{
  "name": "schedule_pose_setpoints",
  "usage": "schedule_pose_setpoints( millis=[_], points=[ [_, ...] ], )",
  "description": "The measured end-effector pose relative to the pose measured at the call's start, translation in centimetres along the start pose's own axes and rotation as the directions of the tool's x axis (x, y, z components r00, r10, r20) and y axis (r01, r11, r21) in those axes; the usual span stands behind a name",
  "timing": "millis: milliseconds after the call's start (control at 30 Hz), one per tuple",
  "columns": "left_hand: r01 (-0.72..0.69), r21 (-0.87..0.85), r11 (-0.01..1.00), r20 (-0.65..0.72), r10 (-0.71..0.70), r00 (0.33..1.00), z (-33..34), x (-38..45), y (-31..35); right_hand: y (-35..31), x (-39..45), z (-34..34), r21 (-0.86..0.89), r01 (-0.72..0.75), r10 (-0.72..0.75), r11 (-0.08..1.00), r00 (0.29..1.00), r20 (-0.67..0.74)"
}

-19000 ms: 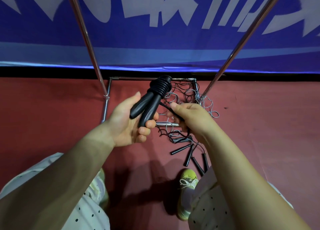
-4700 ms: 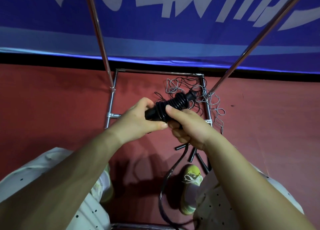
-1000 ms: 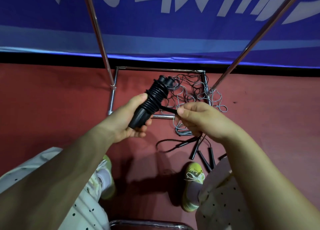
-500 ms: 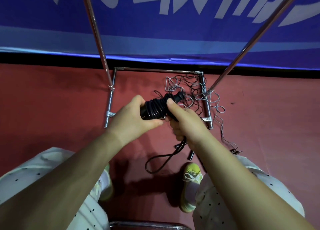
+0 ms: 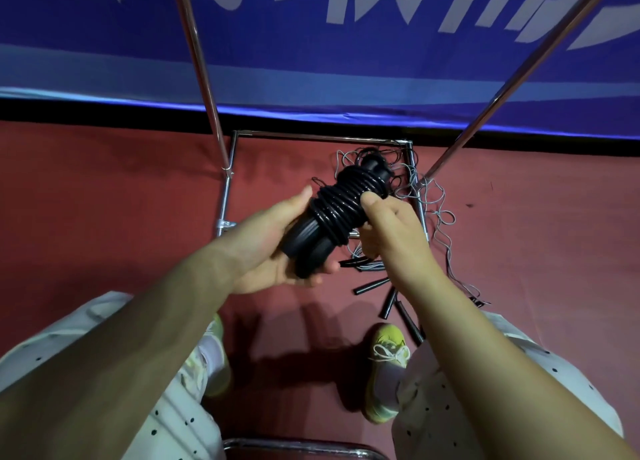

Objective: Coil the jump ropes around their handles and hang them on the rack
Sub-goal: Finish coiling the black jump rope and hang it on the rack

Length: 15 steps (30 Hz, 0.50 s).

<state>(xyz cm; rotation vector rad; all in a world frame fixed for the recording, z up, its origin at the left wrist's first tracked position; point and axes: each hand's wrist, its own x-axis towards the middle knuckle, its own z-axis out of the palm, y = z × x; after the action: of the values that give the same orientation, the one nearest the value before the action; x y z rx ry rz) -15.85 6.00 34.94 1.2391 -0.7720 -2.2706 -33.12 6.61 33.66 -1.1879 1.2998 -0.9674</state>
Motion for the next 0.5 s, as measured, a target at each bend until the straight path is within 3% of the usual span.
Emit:
schedule_pose_setpoints(
  millis=[167,367,433,500],
  points=[
    [0.070,0.008,0.997,0.114,-0.071,0.991,-0.1,-0.3,0.4,0.3,0.3,-0.6,-0.108,0.075,-0.063,0.991,0.992,0.112],
    [0.003,0.038,0.999,0.080,-0.006,0.997,-0.8,0.0,0.1,-0.1,-0.1,-0.8,-0.379,0.002,0.052,0.925,0.990,0.130],
    [-0.031,0.056,0.998,0.030,0.029,0.999,-0.9,0.1,-0.1,-0.5,-0.1,-1.4,-0.341,-0.046,0.111,0.939,0.979,0.174],
    [-0.034,0.005,0.999,0.001,0.034,0.999,-0.9,0.1,0.0,-0.7,0.1,-2.2,-0.189,-0.103,0.151,0.976,0.955,0.256]
  ],
)
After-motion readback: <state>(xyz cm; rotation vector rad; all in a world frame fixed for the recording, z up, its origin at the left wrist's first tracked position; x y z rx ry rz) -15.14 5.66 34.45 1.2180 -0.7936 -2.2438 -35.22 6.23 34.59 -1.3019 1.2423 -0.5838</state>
